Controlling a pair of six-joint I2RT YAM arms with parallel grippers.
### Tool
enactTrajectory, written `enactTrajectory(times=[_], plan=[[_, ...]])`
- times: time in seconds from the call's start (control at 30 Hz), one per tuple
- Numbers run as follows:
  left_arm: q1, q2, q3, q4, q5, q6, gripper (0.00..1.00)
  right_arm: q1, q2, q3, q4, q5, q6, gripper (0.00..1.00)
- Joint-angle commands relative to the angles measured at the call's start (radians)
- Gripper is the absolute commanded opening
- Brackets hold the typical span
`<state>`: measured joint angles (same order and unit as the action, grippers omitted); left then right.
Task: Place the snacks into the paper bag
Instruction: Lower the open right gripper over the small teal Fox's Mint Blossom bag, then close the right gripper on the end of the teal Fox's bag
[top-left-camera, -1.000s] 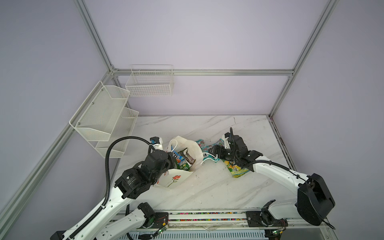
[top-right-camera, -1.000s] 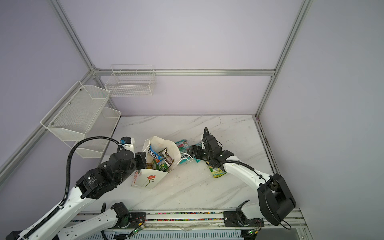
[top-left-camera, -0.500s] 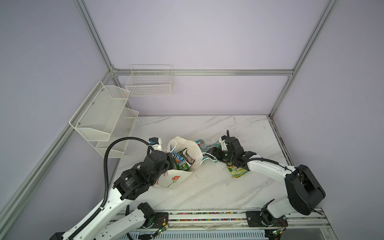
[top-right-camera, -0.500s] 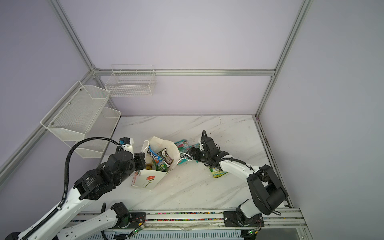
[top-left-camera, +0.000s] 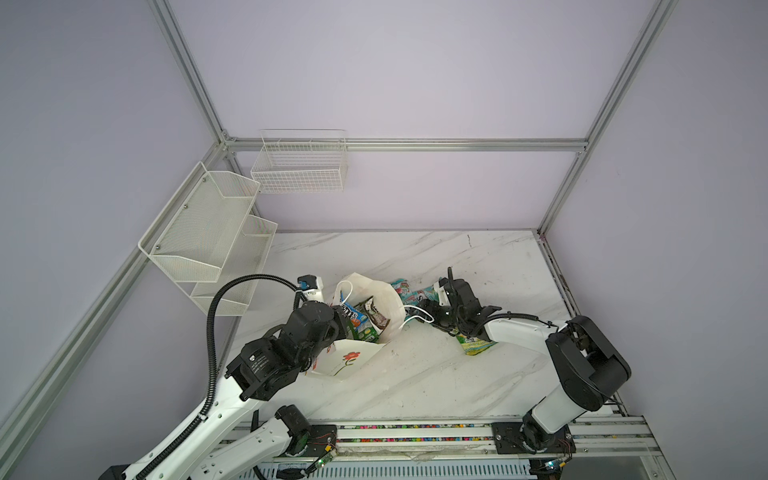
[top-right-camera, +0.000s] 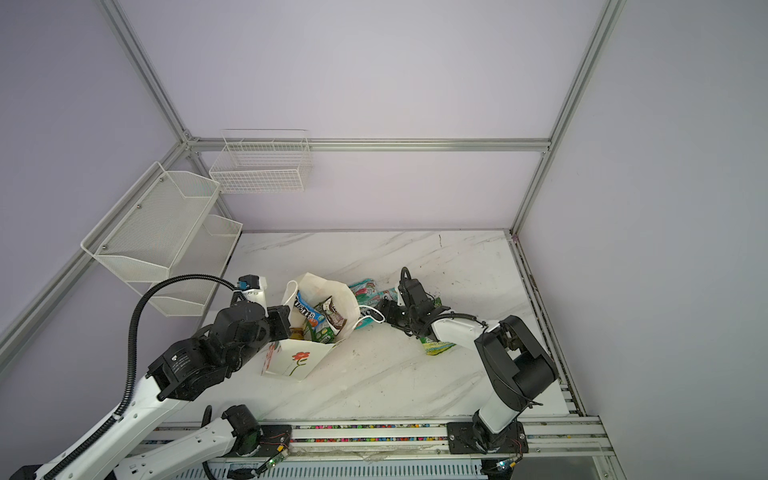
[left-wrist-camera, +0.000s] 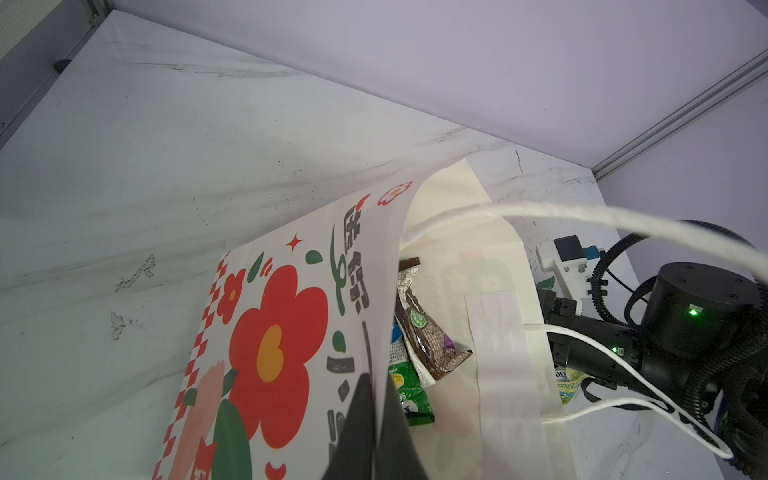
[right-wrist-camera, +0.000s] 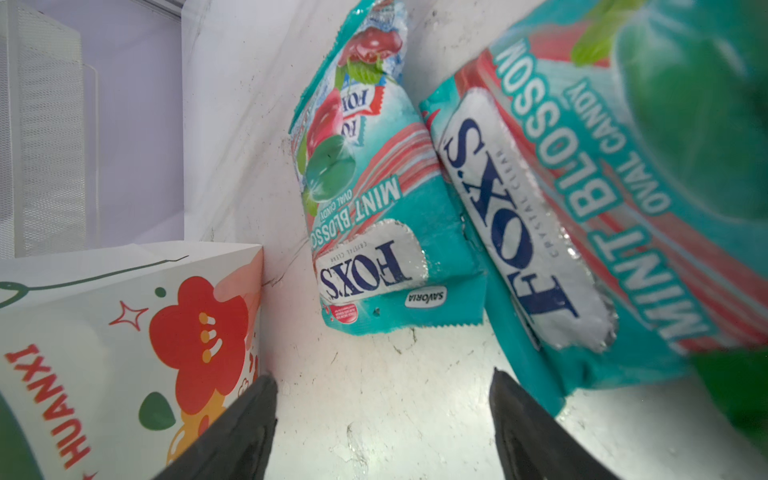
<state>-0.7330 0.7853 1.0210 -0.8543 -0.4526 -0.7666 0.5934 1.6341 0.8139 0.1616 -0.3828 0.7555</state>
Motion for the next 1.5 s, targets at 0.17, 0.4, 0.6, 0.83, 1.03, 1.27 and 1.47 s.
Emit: enactTrajectory(times=[0.17, 0.4, 0.6, 0.83, 1.03, 1.27, 1.47], plan=[[0.009, -0.023, -0.036, 0.024, -0.026, 0.001, 0.00, -0.008, 0.068, -0.033, 0.157, -0.034, 0.105, 0.75], [0.009, -0.025, -0.036, 0.022, -0.026, 0.000, 0.00, -0.008, 0.114, -0.036, 0.217, -0.019, 0.155, 0.67], [0.009, -0.027, -0.039, 0.023, -0.025, -0.001, 0.00, -0.009, 0.142, -0.035, 0.233, 0.015, 0.180, 0.64], [0.010, -0.026, -0.032, 0.020, -0.024, 0.001, 0.00, -0.012, 0.198, -0.014, 0.256, 0.043, 0.205, 0.63], [0.012, -0.032, -0.029, 0.010, -0.029, 0.000, 0.00, -0.018, 0.251, 0.013, 0.274, 0.050, 0.205, 0.61], [0.011, -0.030, -0.025, 0.008, -0.031, 0.001, 0.00, -0.025, 0.291, 0.017, 0.297, 0.050, 0.209, 0.52], [0.012, -0.021, -0.027, 0.011, -0.031, 0.002, 0.00, -0.026, 0.291, 0.017, 0.301, 0.052, 0.199, 0.34]])
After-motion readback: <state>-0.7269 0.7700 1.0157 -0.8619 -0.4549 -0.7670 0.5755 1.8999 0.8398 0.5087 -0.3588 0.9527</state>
